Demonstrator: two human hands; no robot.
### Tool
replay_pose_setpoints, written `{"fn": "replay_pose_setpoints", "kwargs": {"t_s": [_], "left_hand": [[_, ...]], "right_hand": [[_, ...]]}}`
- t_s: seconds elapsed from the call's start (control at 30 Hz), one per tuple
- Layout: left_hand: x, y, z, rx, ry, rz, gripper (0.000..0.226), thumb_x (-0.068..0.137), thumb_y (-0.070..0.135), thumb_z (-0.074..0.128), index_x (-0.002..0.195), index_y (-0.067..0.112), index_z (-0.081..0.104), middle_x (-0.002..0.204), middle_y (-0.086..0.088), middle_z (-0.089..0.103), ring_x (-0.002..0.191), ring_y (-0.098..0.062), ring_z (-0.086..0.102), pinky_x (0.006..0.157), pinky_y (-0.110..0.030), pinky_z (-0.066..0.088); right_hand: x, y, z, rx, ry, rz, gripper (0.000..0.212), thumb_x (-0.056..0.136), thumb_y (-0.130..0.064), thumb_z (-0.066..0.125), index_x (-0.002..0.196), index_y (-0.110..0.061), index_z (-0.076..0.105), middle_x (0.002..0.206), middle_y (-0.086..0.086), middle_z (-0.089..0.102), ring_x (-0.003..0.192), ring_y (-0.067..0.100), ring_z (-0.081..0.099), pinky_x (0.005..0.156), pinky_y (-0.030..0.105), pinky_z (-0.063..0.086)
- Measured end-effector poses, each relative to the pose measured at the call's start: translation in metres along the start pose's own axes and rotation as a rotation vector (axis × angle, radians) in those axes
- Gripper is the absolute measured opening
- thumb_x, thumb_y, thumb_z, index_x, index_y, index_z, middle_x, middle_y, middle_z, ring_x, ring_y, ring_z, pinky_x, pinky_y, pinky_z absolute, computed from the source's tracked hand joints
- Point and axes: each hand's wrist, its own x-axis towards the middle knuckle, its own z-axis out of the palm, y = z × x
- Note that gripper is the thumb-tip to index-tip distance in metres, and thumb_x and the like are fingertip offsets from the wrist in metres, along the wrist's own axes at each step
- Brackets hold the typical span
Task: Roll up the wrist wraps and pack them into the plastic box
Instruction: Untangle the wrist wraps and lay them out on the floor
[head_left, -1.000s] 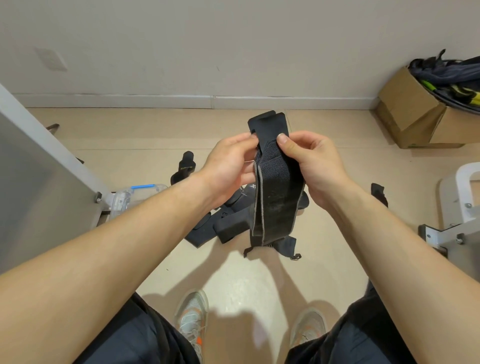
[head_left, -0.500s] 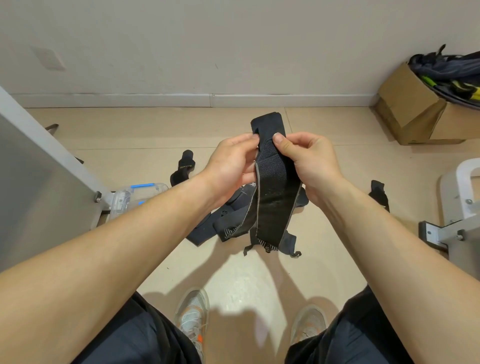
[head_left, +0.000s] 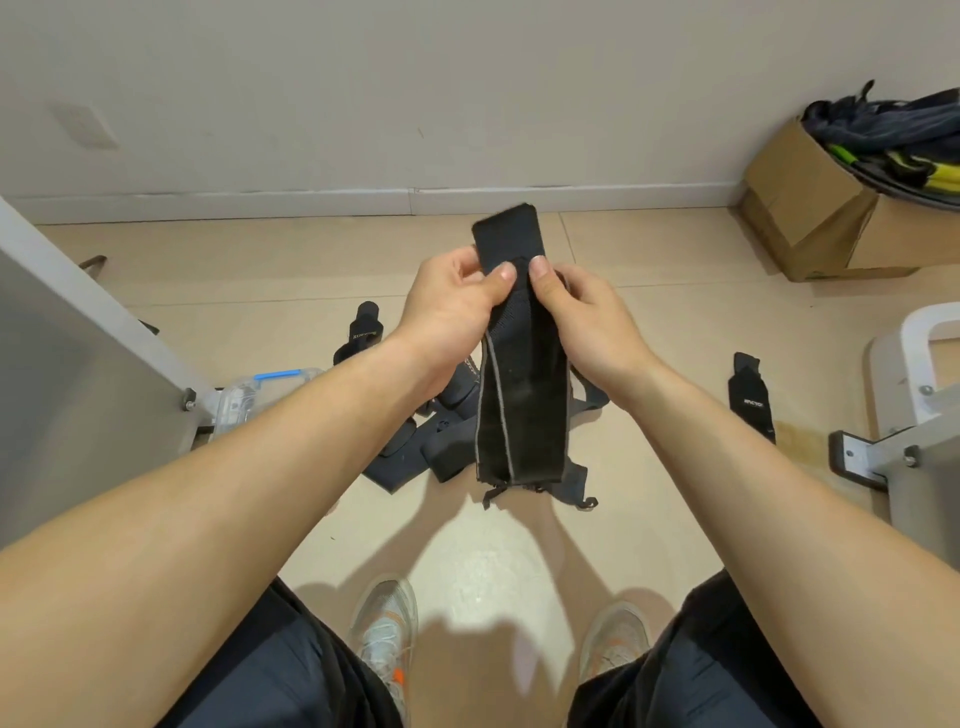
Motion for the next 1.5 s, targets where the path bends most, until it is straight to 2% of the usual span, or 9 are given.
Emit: {"fn": "replay_pose_setpoints", "kwargs": {"t_s": [0.13,0.4,0.57,0.77,0.87,1.0,1.13,1.23,1.5], "left_hand": [[0.011,0.008,0.004,-0.193,0.104,-0.064,0.022,0.106,0.011,0.049,0.117,0.001,0.065,0.099,-0.010,0.075,0.090,-0.024,0.074,0.081,-0.035,0.061],[0.014,0.010,0.025,-0.148,0.133,0.030,0.027,0.093,-0.001,0.067,0.120,0.000,0.063,0.110,-0.015,0.075,0.100,-0.029,0.074,0.087,-0.039,0.062],[0.021,0.021,0.027,-0.168,0.177,0.036,0.025,0.089,-0.001,0.072,0.114,0.000,0.069,0.099,-0.010,0.077,0.091,-0.024,0.075,0.080,-0.036,0.063],[0.043,0.037,0.030,-0.381,0.139,-0.021,0.023,0.092,0.001,0.070,0.114,0.006,0.068,0.103,-0.010,0.074,0.089,-0.023,0.074,0.075,-0.035,0.062],[0.066,0.040,0.040,-0.412,0.205,-0.052,0.020,0.093,0.002,0.068,0.112,0.008,0.066,0.103,-0.009,0.075,0.091,-0.023,0.075,0.077,-0.039,0.063],[0.096,0.016,0.057,-0.076,0.329,-0.020,0.027,0.096,0.017,0.067,0.120,0.013,0.054,0.116,-0.005,0.068,0.103,-0.024,0.069,0.087,-0.042,0.061],[0.112,-0.034,0.082,0.549,0.205,-0.053,0.040,0.102,0.039,0.056,0.123,0.006,0.051,0.111,-0.012,0.064,0.069,-0.025,0.068,0.048,-0.031,0.050],[0.125,-0.068,0.108,0.486,0.101,-0.221,0.035,0.099,0.035,0.063,0.114,0.004,0.058,0.089,-0.011,0.064,0.053,-0.019,0.052,0.042,-0.024,0.034],[0.173,-0.146,0.190,0.516,-0.162,-0.432,0.009,0.101,0.014,0.060,0.097,0.008,0.056,0.076,-0.006,0.050,0.057,-0.014,0.041,0.046,-0.025,0.027]], "right_hand": [[-0.006,0.007,0.012,0.251,-0.128,0.076,0.043,0.102,-0.053,0.043,0.129,-0.024,0.059,0.124,0.000,0.071,0.117,0.015,0.067,0.106,0.042,0.051],[-0.005,0.002,0.004,0.271,0.105,-0.084,0.016,0.104,-0.030,0.052,0.109,-0.026,0.066,0.108,0.003,0.075,0.104,0.021,0.072,0.096,0.050,0.057],[-0.007,0.006,-0.018,0.303,-0.122,0.031,0.014,0.100,-0.019,0.065,0.113,-0.016,0.069,0.106,0.007,0.078,0.099,0.024,0.075,0.087,0.040,0.061],[-0.011,0.031,-0.055,0.000,-0.338,0.259,0.014,0.095,-0.018,0.071,0.109,-0.021,0.070,0.099,-0.003,0.079,0.089,0.015,0.076,0.068,0.026,0.058],[-0.011,0.042,-0.082,-0.123,-0.398,0.365,0.031,0.094,-0.033,0.071,0.120,-0.016,0.067,0.111,0.005,0.077,0.105,0.027,0.073,0.095,0.046,0.058],[-0.010,0.041,-0.139,-0.164,-0.306,0.385,0.038,0.098,-0.045,0.064,0.111,-0.010,0.069,0.102,0.003,0.078,0.098,0.021,0.075,0.095,0.042,0.058],[-0.016,0.070,-0.184,-0.154,-0.204,0.397,0.034,0.096,-0.045,0.066,0.095,-0.011,0.071,0.084,0.002,0.076,0.079,0.019,0.072,0.077,0.036,0.060],[-0.028,0.117,-0.196,-0.067,-0.167,0.492,0.032,0.096,-0.045,0.067,0.089,-0.014,0.072,0.081,0.003,0.074,0.076,0.020,0.069,0.069,0.034,0.055],[-0.079,0.247,-0.190,0.174,-0.233,0.849,0.038,0.091,-0.040,0.073,0.115,-0.012,0.069,0.106,0.010,0.077,0.103,0.032,0.073,0.098,0.048,0.056]]}}
